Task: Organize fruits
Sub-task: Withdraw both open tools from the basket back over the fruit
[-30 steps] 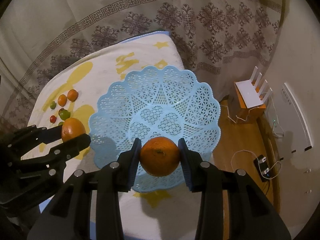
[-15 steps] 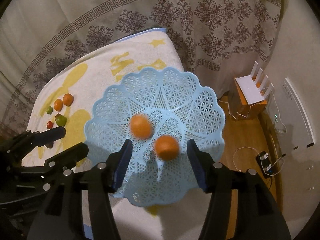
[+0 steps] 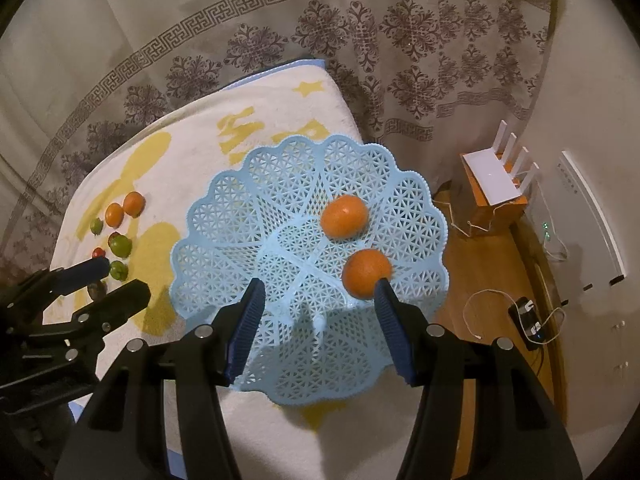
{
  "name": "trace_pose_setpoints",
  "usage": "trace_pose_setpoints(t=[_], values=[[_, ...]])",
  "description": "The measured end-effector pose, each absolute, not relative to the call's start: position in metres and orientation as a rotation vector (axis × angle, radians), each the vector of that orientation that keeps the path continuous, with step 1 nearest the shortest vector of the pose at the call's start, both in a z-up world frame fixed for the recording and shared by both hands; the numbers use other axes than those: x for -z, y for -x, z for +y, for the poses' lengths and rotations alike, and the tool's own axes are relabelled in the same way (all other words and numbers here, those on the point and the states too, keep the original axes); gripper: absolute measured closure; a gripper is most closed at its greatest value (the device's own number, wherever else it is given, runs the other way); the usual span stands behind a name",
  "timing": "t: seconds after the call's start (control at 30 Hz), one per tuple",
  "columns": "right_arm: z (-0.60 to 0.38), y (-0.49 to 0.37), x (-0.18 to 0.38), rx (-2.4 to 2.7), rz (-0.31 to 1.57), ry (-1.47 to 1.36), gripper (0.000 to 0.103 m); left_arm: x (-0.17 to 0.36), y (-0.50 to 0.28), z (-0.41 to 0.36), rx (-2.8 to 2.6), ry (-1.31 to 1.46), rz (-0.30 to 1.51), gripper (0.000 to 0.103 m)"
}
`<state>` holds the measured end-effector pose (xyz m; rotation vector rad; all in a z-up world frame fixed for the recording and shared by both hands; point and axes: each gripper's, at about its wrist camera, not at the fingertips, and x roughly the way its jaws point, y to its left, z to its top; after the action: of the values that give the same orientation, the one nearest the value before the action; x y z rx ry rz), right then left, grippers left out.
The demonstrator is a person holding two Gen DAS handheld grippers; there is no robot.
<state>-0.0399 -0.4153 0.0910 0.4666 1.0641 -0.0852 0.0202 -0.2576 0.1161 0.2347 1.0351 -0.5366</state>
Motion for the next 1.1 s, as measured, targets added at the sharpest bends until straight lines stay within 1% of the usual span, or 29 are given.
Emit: trace_pose_setpoints(t=[0.13, 0.17, 0.2, 0.37, 0.4, 0.47, 0.97, 1.0, 1.03, 1.1], values=[[-0.409, 0.042, -0.099, 0.089, 1.044, -0.471, 0.045, -0.124, -0.016, -0.25, 0.51, -0.257, 1.015, 0.028], [-0.407, 0.042, -0.101, 0.089, 1.039, -0.473, 0.045, -0.126, -0.014, -0.247, 0.503, -0.261, 1.008, 0.025], [-0.405, 0.042, -0.103, 0.088, 1.034, -0.475, 0.045, -0.128, -0.013, -0.244, 0.498, -0.261, 1.003, 0.024], [-0.39, 0.04, -0.112, 0.076, 1.008, -0.481, 0.044, -0.139, -0.009, -0.226, 0.462, -0.264, 0.982, 0.024], [-0.385, 0.039, -0.113, 0.072, 1.006, -0.484, 0.04, -0.141, -0.008, -0.22, 0.452, -0.264, 0.979, 0.024], [-0.379, 0.037, -0.116, 0.067, 0.999, -0.487, 0.036, -0.143, -0.007, -0.212, 0.433, -0.264, 0.976, 0.024], [-0.304, 0.01, -0.132, -0.038, 0.997, -0.433, 0.035, -0.154, -0.01, -0.127, 0.303, -0.207, 0.97, 0.024], [-0.301, 0.009, -0.133, -0.04, 0.997, -0.431, 0.033, -0.155, -0.011, -0.122, 0.298, -0.203, 0.97, 0.024], [-0.296, 0.008, -0.133, -0.043, 0.997, -0.43, 0.029, -0.155, -0.011, -0.117, 0.293, -0.2, 0.971, 0.024], [-0.291, 0.006, -0.134, -0.046, 0.995, -0.429, 0.026, -0.155, -0.012, -0.11, 0.286, -0.197, 0.973, 0.024]])
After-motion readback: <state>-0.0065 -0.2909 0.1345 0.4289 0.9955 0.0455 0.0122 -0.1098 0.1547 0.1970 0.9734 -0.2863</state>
